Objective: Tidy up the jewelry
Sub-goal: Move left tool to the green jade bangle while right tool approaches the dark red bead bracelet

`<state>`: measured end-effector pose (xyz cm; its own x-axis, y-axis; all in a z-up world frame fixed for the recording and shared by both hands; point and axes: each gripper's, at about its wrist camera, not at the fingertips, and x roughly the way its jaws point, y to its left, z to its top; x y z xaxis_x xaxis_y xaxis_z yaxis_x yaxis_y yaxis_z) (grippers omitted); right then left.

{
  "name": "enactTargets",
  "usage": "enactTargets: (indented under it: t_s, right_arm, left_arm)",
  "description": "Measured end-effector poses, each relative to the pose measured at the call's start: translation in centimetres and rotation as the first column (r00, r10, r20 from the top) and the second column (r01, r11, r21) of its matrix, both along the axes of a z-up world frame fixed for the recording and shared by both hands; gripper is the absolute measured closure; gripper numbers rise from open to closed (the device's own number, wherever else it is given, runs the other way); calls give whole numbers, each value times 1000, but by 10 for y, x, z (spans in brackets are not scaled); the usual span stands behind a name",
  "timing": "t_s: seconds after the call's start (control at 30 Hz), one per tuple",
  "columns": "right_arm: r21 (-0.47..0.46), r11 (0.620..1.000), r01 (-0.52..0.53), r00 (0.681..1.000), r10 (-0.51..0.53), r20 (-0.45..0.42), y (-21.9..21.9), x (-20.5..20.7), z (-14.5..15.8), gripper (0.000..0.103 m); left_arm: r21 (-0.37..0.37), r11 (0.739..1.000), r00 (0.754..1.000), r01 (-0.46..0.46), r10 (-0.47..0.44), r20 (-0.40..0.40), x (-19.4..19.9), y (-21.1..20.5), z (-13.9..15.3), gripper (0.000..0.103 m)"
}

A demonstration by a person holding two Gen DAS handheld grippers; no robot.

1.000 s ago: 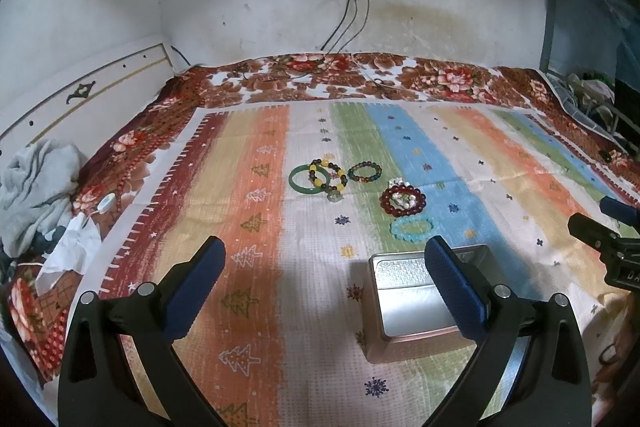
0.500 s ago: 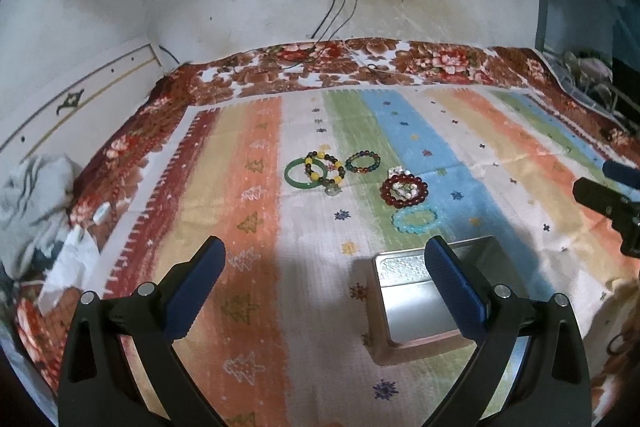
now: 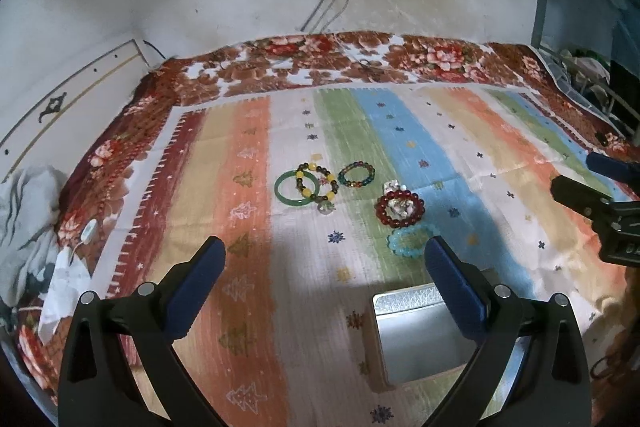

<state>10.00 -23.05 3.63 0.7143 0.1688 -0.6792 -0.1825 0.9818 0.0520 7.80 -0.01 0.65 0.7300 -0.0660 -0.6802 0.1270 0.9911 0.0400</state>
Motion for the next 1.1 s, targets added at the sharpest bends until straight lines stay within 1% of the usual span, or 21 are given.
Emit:
enactTargets:
  t_s: [0.1,0.2,0.27,0.37,0.53,0.63,0.73,0.93,1.1]
  right_arm:
    - [13,1000,-15,1000,16,-23,4,18,-3,5]
    - [8,1000,-16,1000,17,-25,6,30,-6,4]
    - [11,1000,-13,999,13,-37,6,39,-10,4]
    - [12,1000,-3,998,4,-58,6,51,-18,4]
    - [-26,1000,-6,996,4,-94,10,74,-35,4]
    - [-20,1000,-7,991,4,-134,11,91,-50,4]
    - [-24,1000,-3,986,-1,-165,9,103,-64,4]
    - [-9,1000,6,960,-8,-279,4,130,-98,5]
    - [-16,1000,7,938,-12,-347,5,149,-121,5]
  left_arm:
    - [5,1000,1000,-13,13,-6,14,4,2,5]
    - [3,999,999,-39,39,-26,31,10,0,5]
    - [-3,999,998,-54,54,-45,43,16,-4,5]
    - [13,997,995,-76,76,-70,64,23,-12,5]
    - [14,993,986,-120,120,-118,94,38,-27,5]
    - [15,988,976,-152,152,-154,113,46,-38,5]
    - [21,987,969,-159,160,-187,132,50,-49,5]
    - [30,982,950,-188,190,-248,167,54,-71,5]
    - [20,980,934,-196,193,-302,189,63,-95,5]
